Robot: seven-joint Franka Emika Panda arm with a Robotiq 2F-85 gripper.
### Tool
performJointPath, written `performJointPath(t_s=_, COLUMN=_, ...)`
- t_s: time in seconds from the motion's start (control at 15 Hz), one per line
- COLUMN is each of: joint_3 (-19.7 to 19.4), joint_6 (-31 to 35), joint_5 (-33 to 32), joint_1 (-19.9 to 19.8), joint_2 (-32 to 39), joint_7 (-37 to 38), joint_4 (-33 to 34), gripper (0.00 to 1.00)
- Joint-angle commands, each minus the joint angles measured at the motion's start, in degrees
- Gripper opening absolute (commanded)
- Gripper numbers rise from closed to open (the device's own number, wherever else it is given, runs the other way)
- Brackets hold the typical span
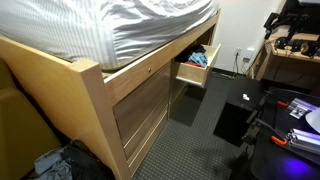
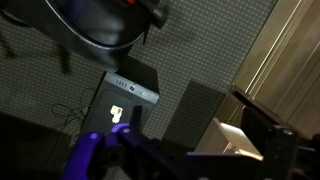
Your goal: Close the top drawer
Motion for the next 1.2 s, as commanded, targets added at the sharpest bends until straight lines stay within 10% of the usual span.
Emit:
performJointPath(t_s=0.0, joint_3=-2.36, joint_6=10.12, joint_5=-0.88, joint_1=-6.35, joint_2=10.71, joint_7=3.5, joint_4=0.11, gripper=1.0)
performJointPath(t_s=0.4, joint_3=-0.93, joint_6=7.4, joint_5=-0.17, joint_1=-4.61, joint_2=7.38, joint_7=0.97, joint_4=1.2, gripper=1.0)
performJointPath(t_s=0.93, joint_3=-1.76, joint_6=32.4, joint_5=2.95, joint_1=-2.3, joint_2=34.0, joint_7=10.64, joint_4=12.97, gripper=1.0)
performJointPath(t_s=1.13, joint_3=-4.18, joint_6=32.69, joint_5=14.83, joint_1=1.99, joint_2=42.13, joint_7=4.42, joint_4=18.65, gripper=1.0)
